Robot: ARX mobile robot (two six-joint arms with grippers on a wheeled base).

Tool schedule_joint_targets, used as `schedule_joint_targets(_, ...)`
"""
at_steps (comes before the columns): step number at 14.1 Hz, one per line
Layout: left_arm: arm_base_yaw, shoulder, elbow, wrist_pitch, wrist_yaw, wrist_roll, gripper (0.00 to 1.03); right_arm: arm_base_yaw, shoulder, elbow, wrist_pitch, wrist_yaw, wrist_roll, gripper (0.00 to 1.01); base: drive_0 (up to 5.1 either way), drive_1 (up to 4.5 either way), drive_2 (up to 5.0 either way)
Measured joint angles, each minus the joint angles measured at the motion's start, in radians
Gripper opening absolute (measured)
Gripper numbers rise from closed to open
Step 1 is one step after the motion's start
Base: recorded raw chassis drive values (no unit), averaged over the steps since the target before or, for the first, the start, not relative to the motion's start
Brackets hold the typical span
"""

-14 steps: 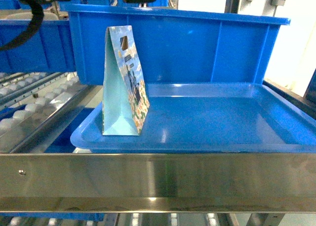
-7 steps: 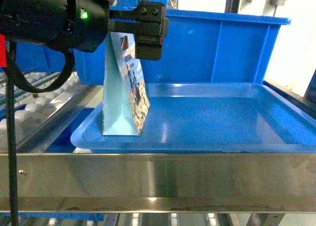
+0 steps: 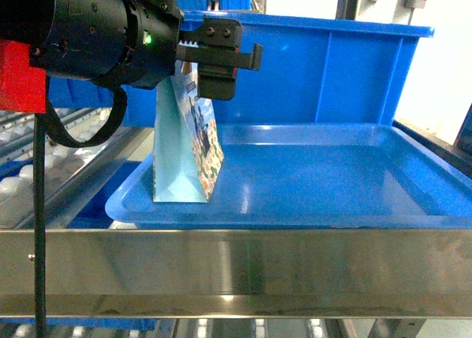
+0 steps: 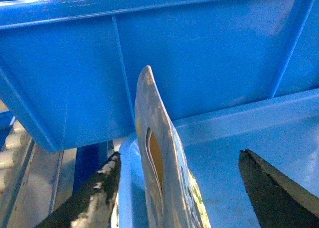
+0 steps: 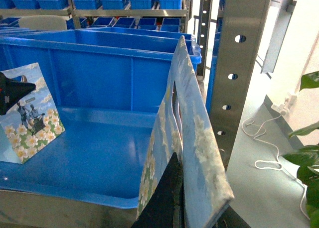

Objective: Move flower gift bag to table near conveyor

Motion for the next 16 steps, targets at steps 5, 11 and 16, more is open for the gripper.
schedule_joint_targets(5,-0.029,-0.056,-0.062,0.015,-0.089,0.015,0.02,0.000,0.000,0.000,0.000,0.000,0.000,0.02,0.0,0.00,0.0)
schedule_joint_targets(11,-0.020,-0.151,-0.152,0.119,-0.097,0.090,0.02,0.000,0.000,0.000,0.000,0.000,0.000,0.02,0.0,0.00,0.0)
schedule_joint_targets(16,0.001,-0.357,-0.237,0.165,-0.071,0.154,0.02,0.000,0.000,0.000,0.000,0.000,0.000,0.02,0.0,0.00,0.0)
